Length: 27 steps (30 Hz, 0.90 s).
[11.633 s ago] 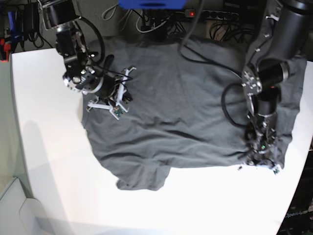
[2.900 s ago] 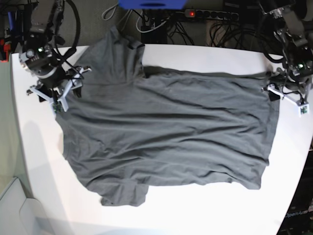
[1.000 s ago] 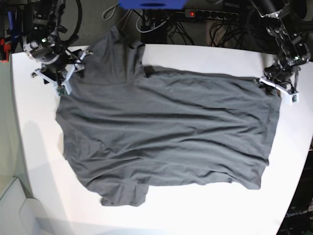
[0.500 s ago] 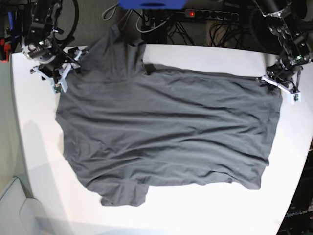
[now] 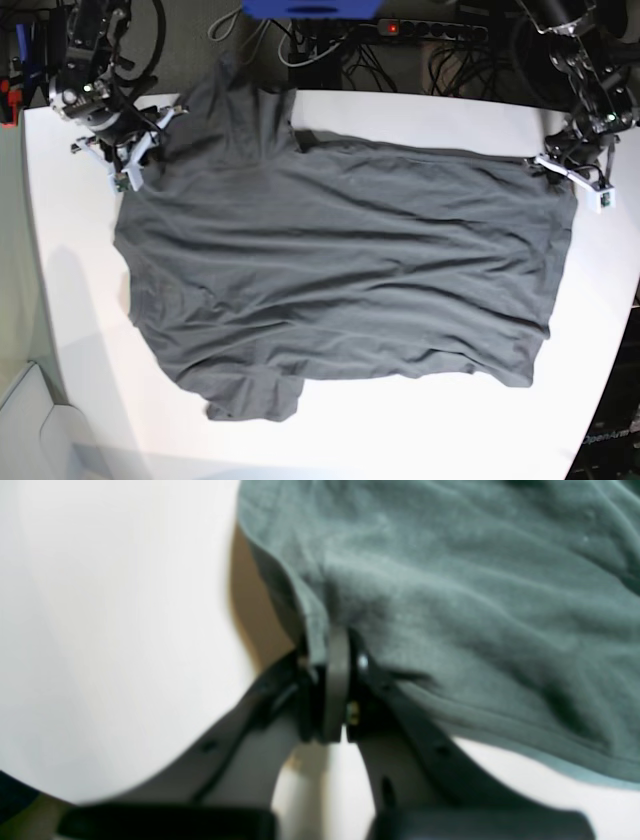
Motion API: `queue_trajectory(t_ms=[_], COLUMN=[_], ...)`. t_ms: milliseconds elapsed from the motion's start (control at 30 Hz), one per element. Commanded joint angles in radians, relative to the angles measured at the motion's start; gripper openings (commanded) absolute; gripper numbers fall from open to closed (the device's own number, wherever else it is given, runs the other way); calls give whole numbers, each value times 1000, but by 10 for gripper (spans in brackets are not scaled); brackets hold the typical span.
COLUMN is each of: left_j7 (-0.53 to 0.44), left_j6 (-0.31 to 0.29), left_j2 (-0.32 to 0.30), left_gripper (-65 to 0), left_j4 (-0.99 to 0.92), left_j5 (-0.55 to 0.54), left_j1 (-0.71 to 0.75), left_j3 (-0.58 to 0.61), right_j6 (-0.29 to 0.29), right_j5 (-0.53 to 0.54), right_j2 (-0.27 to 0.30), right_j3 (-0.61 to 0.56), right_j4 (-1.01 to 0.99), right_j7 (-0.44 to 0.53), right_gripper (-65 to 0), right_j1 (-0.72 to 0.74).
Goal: Layout the t-shirt on the table in an organized manner, then fold the t-shirt properly
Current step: 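Grasp the collar-side shirt corners with both grippers, then lift the held edge with both grippers and fold it toward the hem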
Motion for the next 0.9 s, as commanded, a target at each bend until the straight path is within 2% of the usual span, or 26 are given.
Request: queue_trajectory(t_ms=[0,167,333,500,533,633,767,867], left_j7=[22,22,30,32,32,32,33,33], left_j6=[6,6,6,8,9,9,6,6], left_j2=[-12,-12,-12,-12,-12,-12,-9,-9], left_gripper=[-648,-648,-648,-648,-648,-648,-648,-648], left_j4=[8,11,77,142,163,221,277,294], left_j5=[16,16,16,16,16,16,16,16], left_j1=[1,1,3,18,24,51,57,58], left_j3=[-4,-4,-4,-4,-4,-5,-60,-105], right_j6=[2,2,2,4,12,100,100,100], right_j5=[-20,-20,-20,-20,-20,-20,-20,-20], right_j2=[5,3,0,-18,-18,-24,-64,-67], right_j3=[4,10,10,30,42,96,177,215], right_j4=[1,48,200,315,321,323,329,329], right_j7=[-39,-39,10,12,12,6,9,4], right_gripper=[-650,-650,-650,-650,-650,-650,-650,-650], right_j1=[-7,-28,-93,-114,-114,-105,-88,-77])
